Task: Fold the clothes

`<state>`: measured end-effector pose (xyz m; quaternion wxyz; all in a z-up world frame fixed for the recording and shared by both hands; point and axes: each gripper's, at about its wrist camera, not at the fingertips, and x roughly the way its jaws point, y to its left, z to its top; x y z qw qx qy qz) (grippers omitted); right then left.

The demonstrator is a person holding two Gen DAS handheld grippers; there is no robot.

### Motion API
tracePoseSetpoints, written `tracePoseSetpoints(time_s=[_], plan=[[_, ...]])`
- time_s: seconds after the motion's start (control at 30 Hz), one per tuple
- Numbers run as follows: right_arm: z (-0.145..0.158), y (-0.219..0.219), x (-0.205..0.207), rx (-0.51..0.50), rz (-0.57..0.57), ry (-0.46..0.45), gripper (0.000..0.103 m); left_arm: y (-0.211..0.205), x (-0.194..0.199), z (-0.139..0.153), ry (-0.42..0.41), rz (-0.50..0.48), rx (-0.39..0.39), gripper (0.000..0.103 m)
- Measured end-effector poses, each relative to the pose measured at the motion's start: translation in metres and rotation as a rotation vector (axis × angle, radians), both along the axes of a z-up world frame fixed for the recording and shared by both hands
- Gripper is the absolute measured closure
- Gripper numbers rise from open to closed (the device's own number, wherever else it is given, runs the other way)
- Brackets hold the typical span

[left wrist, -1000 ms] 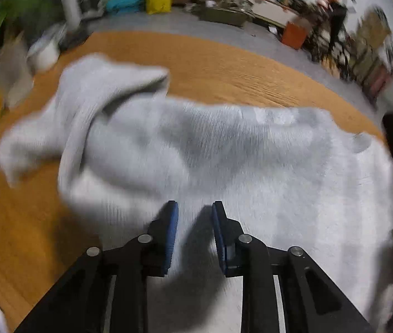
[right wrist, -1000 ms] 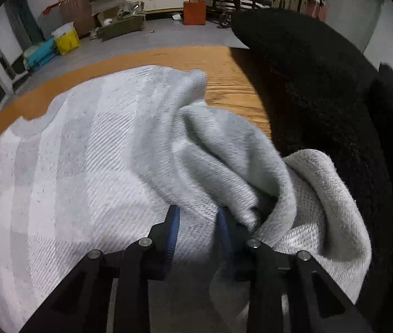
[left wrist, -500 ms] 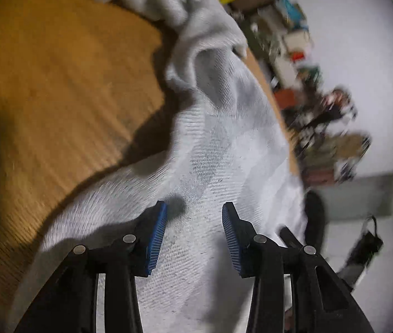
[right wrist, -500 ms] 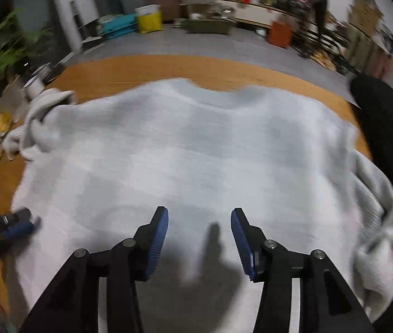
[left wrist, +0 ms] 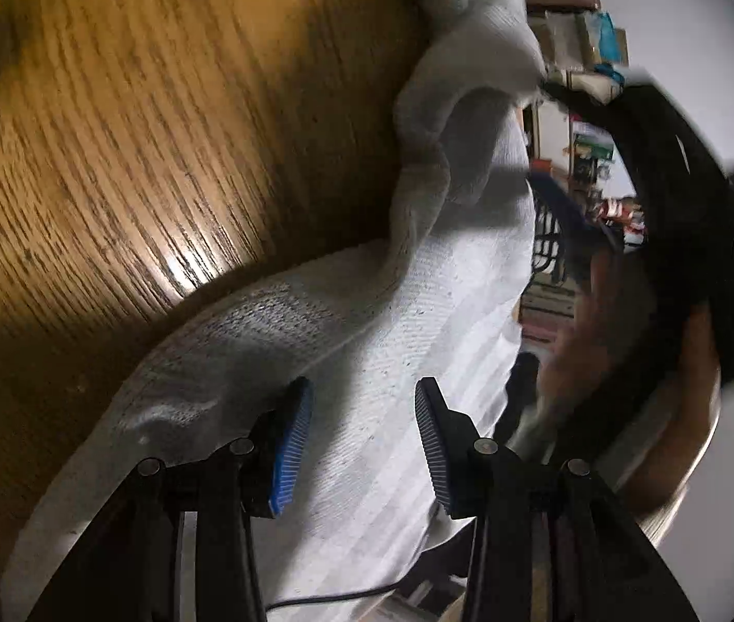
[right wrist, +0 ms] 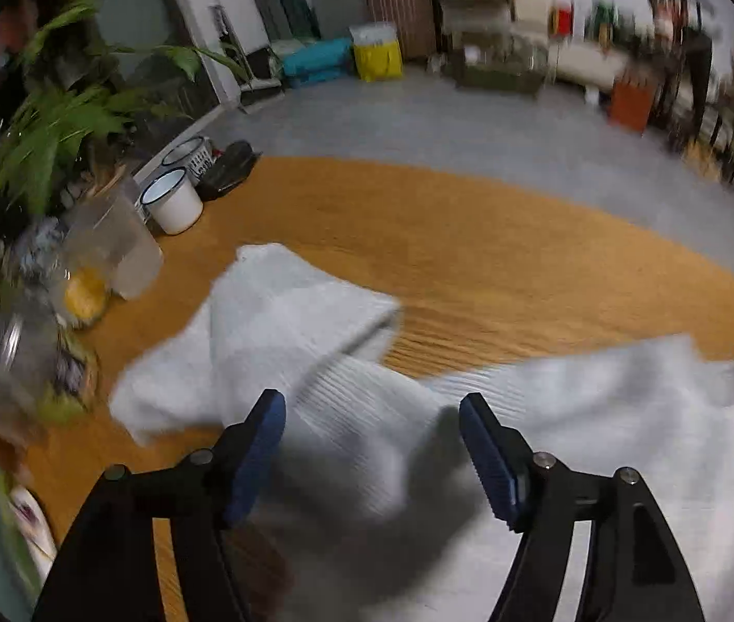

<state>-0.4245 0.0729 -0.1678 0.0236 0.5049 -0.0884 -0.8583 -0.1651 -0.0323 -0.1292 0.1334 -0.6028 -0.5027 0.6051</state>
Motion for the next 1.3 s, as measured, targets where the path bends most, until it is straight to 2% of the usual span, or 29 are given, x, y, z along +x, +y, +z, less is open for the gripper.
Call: tracePoseSetpoints(time_s=[0.03, 0.07, 0.1, 0.17, 0.2, 0.3, 0.37, 0.5, 0.53, 0.6, 0.67, 0.77, 0.87, 0.93, 0.97, 1.07, 1.1, 1.3], plan=[[-0.005, -0.002, -0.009, -0.018, -0.013, -0.018, 0.031, -0.007, 0.004, 0.001, -0.005, 0.037, -0.001, 0.060], [-0.009, -0.004, -0.017, -0.036, -0.027, -0.022, 0.033, -0.009, 0.006, 0.002, -0.004, 0.023, -0.004, 0.060], [-0.012, -0.003, -0.021, -0.056, -0.043, -0.008, 0.041, -0.011, 0.008, 0.004, -0.003, 0.009, -0.006, 0.060], [-0.015, 0.003, -0.021, -0.142, -0.050, 0.022, 0.065, -0.012, 0.012, 0.007, 0.006, -0.018, -0.025, 0.060], [-0.016, 0.004, -0.020, -0.180, -0.031, 0.023, 0.099, -0.011, 0.014, 0.010, 0.014, -0.032, -0.041, 0.060], [-0.006, 0.018, -0.001, -0.266, -0.007, 0.062, 0.099, -0.005, 0.021, 0.022, 0.054, -0.106, -0.136, 0.060], [0.014, 0.033, 0.019, -0.292, 0.003, 0.108, 0.099, -0.002, 0.026, 0.033, 0.080, -0.158, -0.224, 0.060], [0.054, 0.066, 0.057, -0.213, -0.006, 0.176, 0.099, 0.013, 0.018, 0.050, 0.136, -0.246, -0.447, 0.060], [0.064, 0.076, 0.067, -0.190, -0.018, 0.196, 0.103, 0.020, 0.013, 0.053, 0.151, -0.269, -0.507, 0.060], [0.084, 0.096, 0.087, -0.143, -0.042, 0.235, 0.103, 0.031, 0.003, 0.053, 0.176, -0.333, -0.587, 0.060], [0.100, 0.121, 0.110, -0.096, -0.065, 0.259, 0.103, 0.033, 0.013, 0.056, 0.203, -0.399, -0.673, 0.060], [0.101, 0.150, 0.129, 0.005, -0.087, 0.198, 0.102, 0.042, 0.019, 0.059, 0.222, -0.455, -0.762, 0.060], [0.075, 0.157, 0.122, -0.049, -0.094, 0.075, 0.094, 0.045, 0.024, 0.061, 0.220, -0.470, -0.826, 0.060], [0.058, 0.156, 0.109, -0.125, -0.108, 0.024, 0.075, 0.048, 0.029, 0.063, 0.227, -0.502, -0.889, 0.060], [0.047, 0.150, 0.097, -0.161, -0.111, -0.002, 0.071, 0.050, 0.032, 0.063, 0.231, -0.521, -0.920, 0.060], [0.025, 0.129, 0.062, -0.213, -0.109, -0.062, 0.066, 0.052, 0.039, 0.064, 0.246, -0.581, -0.992, 0.060], [0.018, 0.119, 0.051, -0.230, -0.101, -0.080, 0.065, 0.049, 0.040, 0.064, 0.247, -0.588, -0.991, 0.060], [0.001, 0.080, 0.005, -0.353, -0.099, -0.128, 0.045, 0.023, 0.046, 0.068, 0.239, -0.597, -0.956, 0.060]])
